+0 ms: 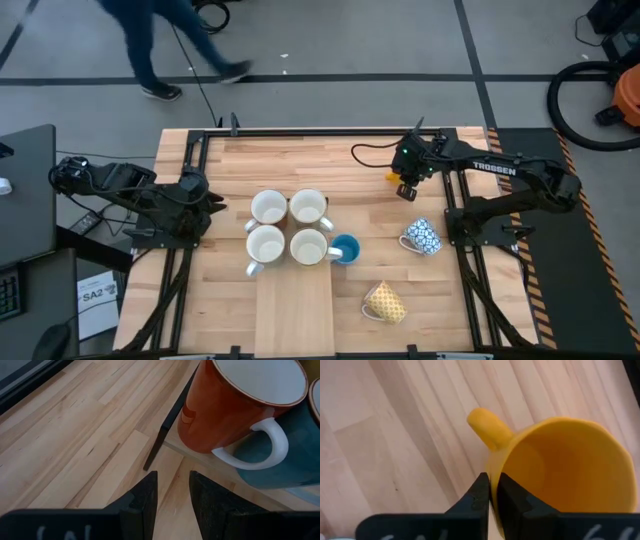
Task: Place coffee mugs
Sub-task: Put the top yellow mug on the shelf aligned with the blue mug
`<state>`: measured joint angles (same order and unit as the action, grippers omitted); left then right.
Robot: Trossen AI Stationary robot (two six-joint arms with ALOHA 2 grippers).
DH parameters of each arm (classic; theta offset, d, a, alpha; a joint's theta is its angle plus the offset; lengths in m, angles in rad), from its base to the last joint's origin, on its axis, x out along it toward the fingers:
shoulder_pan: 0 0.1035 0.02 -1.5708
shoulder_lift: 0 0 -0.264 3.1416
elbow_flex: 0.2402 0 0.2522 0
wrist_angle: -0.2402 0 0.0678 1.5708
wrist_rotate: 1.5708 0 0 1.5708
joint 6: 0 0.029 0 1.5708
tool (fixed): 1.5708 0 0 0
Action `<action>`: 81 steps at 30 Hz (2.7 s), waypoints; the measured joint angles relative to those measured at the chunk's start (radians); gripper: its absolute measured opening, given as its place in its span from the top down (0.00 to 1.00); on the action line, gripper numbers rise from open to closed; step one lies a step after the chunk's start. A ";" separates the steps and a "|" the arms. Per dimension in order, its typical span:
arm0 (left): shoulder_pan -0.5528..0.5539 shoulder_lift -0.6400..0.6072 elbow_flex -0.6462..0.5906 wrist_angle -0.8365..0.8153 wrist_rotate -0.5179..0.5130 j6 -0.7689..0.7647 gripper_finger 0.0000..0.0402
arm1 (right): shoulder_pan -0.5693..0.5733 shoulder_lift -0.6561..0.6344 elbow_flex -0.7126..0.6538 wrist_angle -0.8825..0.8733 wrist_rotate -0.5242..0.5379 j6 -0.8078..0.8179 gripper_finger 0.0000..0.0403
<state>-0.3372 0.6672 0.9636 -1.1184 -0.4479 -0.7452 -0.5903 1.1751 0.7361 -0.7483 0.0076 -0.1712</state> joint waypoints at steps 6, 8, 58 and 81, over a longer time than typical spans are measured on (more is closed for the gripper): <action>0.000 0.000 0.000 0.000 0.000 0.000 0.70 | 0.009 0.000 0.000 -0.001 -0.002 0.011 0.93; 0.000 0.000 0.000 0.000 0.000 0.000 0.70 | 0.021 -0.001 0.000 -0.003 -0.002 0.011 0.93; 0.000 0.000 0.000 0.000 0.000 0.000 0.70 | 1.099 0.174 0.663 0.170 0.129 0.673 0.94; 0.000 0.000 0.000 0.000 0.000 -0.003 0.70 | 1.157 0.441 1.048 -0.011 0.152 0.553 0.94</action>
<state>-0.3370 0.6674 0.9634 -1.1183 -0.4477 -0.7479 0.5671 1.6160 1.7844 -0.7590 0.1600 0.3817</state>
